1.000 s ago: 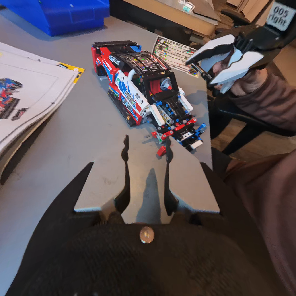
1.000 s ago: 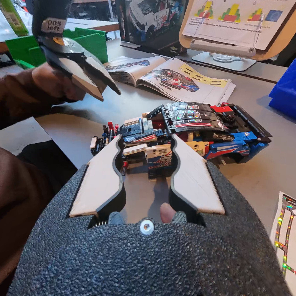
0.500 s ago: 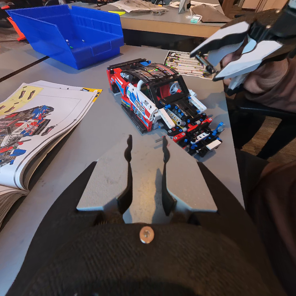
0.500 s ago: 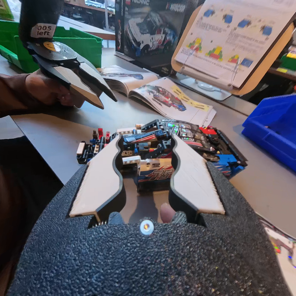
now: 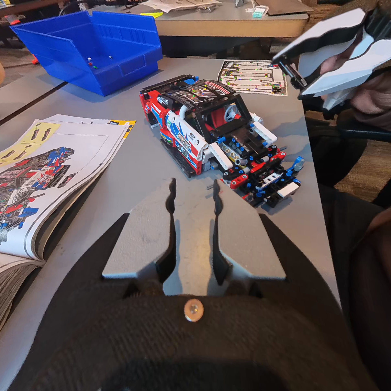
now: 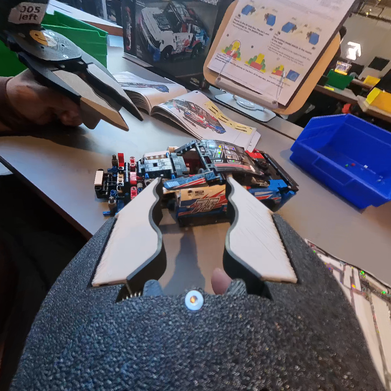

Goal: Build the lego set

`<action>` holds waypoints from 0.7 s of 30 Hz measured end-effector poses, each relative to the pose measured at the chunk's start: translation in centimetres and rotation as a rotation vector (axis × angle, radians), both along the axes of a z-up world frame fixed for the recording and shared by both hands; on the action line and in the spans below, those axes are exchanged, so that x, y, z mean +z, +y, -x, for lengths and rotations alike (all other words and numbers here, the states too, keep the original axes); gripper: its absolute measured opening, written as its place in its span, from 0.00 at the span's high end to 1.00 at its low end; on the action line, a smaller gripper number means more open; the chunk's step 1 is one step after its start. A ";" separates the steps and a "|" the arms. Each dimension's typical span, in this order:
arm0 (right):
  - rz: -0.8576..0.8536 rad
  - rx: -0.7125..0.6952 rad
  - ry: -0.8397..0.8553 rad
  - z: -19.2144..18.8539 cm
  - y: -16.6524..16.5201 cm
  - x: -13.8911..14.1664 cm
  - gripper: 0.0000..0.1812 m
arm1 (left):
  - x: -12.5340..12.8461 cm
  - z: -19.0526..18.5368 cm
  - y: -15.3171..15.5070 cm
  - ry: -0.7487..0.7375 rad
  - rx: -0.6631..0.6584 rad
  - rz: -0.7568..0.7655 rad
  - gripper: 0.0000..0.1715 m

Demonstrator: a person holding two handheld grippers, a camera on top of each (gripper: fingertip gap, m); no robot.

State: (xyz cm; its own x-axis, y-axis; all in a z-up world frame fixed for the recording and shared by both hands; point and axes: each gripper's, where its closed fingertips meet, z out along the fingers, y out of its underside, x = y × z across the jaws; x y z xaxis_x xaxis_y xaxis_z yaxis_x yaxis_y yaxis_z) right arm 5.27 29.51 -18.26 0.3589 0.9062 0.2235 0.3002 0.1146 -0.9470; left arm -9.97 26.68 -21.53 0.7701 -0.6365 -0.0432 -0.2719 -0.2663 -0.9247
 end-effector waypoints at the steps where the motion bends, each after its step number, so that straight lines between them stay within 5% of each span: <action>1: 0.014 -0.009 0.003 -0.2 0.0 -0.1 0.67 | 0.1 0.0 0.0 -0.004 0.002 -0.005 0.82; 21: 0.155 -0.044 0.061 -0.8 0.7 -0.7 0.67 | -0.3 1.4 0.4 0.037 0.113 0.000 0.85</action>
